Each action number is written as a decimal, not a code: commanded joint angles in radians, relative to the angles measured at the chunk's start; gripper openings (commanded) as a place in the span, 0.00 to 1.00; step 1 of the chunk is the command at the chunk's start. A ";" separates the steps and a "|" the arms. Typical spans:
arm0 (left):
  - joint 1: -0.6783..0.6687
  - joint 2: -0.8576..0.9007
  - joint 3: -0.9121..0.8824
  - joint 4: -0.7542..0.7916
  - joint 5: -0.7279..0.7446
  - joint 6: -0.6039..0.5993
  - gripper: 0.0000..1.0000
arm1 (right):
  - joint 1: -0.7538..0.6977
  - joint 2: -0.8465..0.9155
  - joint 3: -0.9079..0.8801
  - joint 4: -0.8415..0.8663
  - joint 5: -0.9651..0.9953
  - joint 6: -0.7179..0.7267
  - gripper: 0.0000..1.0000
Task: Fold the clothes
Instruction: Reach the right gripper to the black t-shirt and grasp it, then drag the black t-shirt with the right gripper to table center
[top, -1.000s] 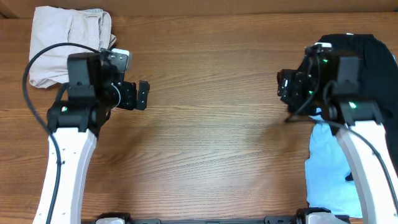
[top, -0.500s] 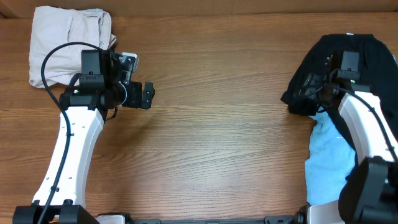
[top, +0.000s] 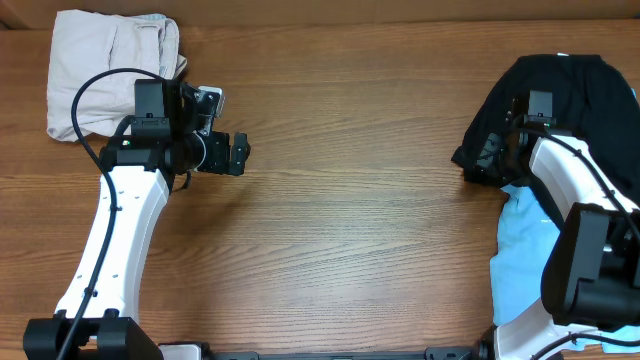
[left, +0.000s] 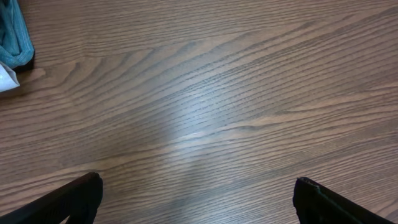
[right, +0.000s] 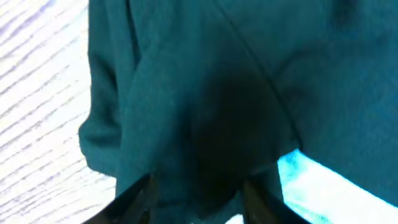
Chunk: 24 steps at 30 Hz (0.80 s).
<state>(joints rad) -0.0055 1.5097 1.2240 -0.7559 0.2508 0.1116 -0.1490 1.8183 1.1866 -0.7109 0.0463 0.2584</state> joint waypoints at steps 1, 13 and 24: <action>0.005 0.007 0.023 0.002 0.012 0.008 0.96 | 0.003 0.002 0.010 0.021 -0.010 0.005 0.41; 0.005 0.006 0.023 0.015 0.008 0.008 0.77 | 0.003 0.050 0.020 0.054 -0.026 0.005 0.04; 0.009 0.006 0.173 -0.025 -0.069 -0.023 0.70 | 0.029 -0.094 0.394 -0.339 -0.123 -0.006 0.04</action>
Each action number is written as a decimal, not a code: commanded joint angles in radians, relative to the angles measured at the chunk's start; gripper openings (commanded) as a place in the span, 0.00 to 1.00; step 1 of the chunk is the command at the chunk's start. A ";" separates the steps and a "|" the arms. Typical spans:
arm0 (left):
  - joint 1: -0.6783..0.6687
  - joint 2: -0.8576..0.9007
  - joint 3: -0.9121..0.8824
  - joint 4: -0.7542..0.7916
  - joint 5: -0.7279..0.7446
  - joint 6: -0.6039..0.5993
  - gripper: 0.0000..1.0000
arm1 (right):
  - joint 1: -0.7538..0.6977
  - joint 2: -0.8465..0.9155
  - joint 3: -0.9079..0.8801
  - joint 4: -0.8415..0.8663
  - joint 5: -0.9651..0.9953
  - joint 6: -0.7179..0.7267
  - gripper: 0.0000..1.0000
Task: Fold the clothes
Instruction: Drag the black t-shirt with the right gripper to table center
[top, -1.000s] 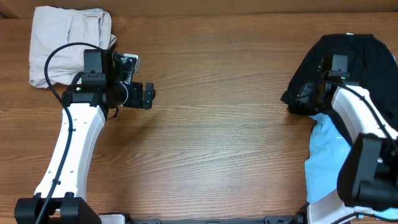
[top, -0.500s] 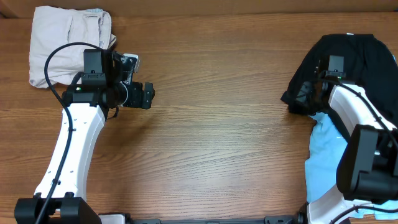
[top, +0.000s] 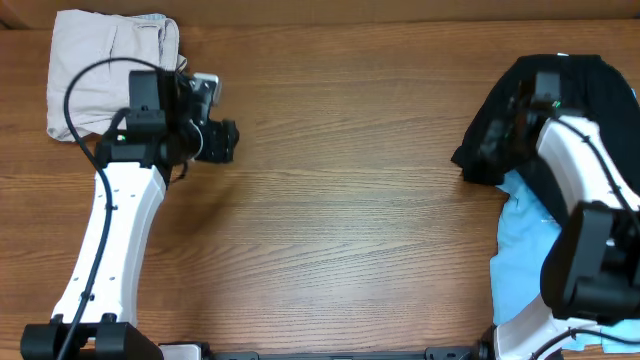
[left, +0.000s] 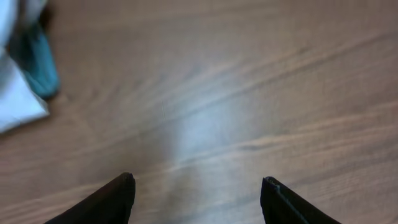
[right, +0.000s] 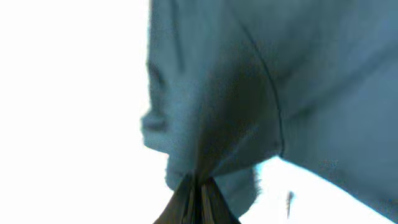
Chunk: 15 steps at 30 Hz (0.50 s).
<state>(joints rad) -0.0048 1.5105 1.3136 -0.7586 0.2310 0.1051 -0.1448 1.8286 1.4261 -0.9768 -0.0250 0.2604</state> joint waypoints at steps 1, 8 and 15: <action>0.009 0.005 0.106 -0.040 -0.064 -0.016 0.72 | 0.031 -0.114 0.212 -0.129 -0.057 -0.008 0.04; 0.032 0.005 0.237 -0.154 -0.137 -0.027 0.79 | 0.126 -0.128 0.526 -0.366 -0.125 -0.032 0.04; 0.085 0.006 0.261 -0.166 -0.164 -0.031 0.87 | 0.373 -0.117 0.554 -0.359 -0.177 -0.023 0.04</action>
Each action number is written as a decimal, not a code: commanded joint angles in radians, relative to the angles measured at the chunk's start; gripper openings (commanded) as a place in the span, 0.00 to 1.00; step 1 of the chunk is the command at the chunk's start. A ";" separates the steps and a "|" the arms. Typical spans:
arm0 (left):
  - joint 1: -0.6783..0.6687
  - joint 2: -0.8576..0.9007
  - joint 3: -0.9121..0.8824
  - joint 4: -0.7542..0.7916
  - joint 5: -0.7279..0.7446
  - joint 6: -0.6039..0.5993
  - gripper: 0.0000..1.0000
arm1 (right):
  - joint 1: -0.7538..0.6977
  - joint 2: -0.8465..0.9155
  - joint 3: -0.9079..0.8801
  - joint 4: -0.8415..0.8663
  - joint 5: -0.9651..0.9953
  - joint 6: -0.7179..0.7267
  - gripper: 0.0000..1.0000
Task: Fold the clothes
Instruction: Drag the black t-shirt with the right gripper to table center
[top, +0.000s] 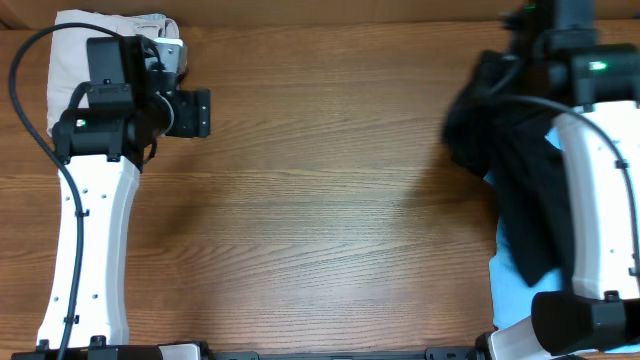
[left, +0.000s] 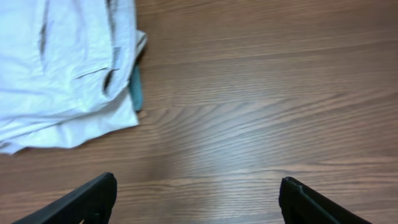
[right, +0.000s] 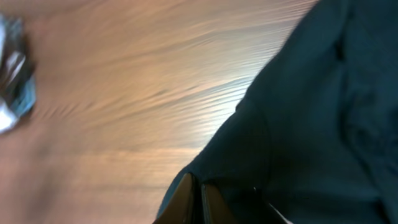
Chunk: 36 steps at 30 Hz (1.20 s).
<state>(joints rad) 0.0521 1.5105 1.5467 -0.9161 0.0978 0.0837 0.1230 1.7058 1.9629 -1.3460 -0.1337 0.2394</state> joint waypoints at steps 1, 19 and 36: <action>0.039 0.006 0.028 -0.011 -0.031 -0.010 0.87 | 0.150 0.009 0.017 0.013 -0.075 0.000 0.04; 0.208 0.006 0.028 -0.007 -0.029 -0.009 0.96 | 0.607 0.057 0.011 0.064 -0.097 0.001 0.40; 0.138 0.038 -0.022 -0.025 0.105 -0.009 0.97 | 0.229 0.104 -0.339 0.163 -0.030 0.073 0.59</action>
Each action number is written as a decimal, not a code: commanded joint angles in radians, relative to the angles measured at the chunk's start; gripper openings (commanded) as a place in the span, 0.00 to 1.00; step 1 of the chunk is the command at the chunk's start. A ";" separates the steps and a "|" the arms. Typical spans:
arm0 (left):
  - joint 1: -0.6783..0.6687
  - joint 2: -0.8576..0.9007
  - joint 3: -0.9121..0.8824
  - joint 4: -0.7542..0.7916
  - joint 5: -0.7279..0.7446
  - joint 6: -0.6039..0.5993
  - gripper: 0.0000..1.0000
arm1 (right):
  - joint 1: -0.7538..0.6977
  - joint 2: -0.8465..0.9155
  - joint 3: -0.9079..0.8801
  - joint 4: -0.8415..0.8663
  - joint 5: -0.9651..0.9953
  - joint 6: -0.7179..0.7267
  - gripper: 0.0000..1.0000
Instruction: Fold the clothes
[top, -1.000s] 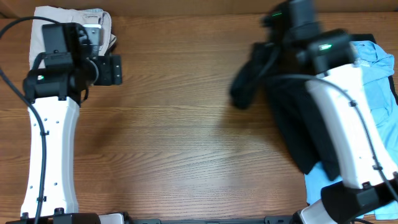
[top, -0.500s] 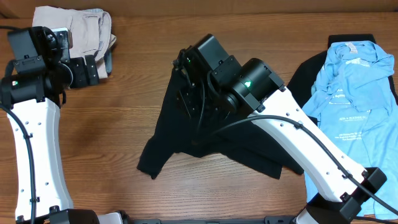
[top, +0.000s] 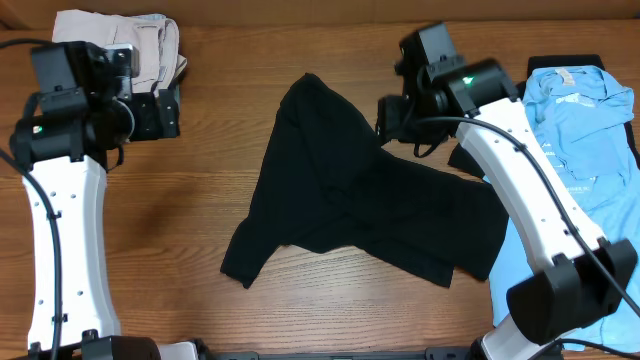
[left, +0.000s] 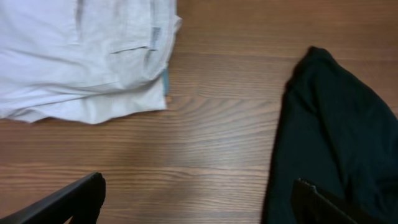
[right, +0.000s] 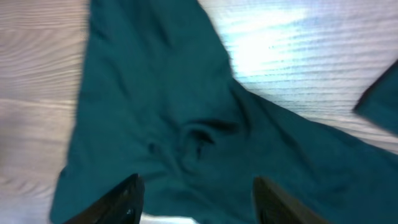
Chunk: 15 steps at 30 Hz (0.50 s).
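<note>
A black garment (top: 370, 205) lies spread and rumpled on the middle of the wooden table (top: 200, 270); it looks dark teal (right: 186, 124) in the right wrist view. My right gripper (top: 388, 120) hovers over its upper edge, open (right: 199, 199), with only cloth below and nothing between the fingers. My left gripper (top: 168, 113) is at the far left, open (left: 196, 199) over bare wood. The black garment's edge (left: 329, 124) shows at the right of the left wrist view.
A folded beige garment (top: 120, 35) lies at the back left corner, pale (left: 81, 56) in the left wrist view. A light blue shirt (top: 580, 150) lies at the right edge with a dark strip (top: 565, 64) behind it.
The black garment was hanging from my shut right gripper at the far right. Now it lies spread in the middle and the right gripper is open above it. The left gripper has moved left.
My right gripper was open on the black garment atop the blue shirt at the right, then shut on it, then held it raised at the back right. Now the garment lies released mid-table. My left gripper went from left of centre back to beside the beige pile.
</note>
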<state>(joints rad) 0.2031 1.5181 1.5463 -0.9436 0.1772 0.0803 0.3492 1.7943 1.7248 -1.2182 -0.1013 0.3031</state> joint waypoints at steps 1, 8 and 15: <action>-0.016 0.042 -0.024 0.003 0.026 -0.005 0.97 | 0.003 0.016 -0.146 0.071 -0.070 0.009 0.59; -0.030 0.137 -0.024 0.002 0.027 -0.006 0.97 | 0.005 0.016 -0.425 0.359 -0.084 0.013 0.59; -0.030 0.190 -0.024 0.005 0.027 -0.006 0.96 | 0.005 0.016 -0.605 0.564 -0.084 0.011 0.57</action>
<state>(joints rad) 0.1825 1.7004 1.5303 -0.9436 0.1909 0.0803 0.3504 1.8118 1.1572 -0.6949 -0.1776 0.3138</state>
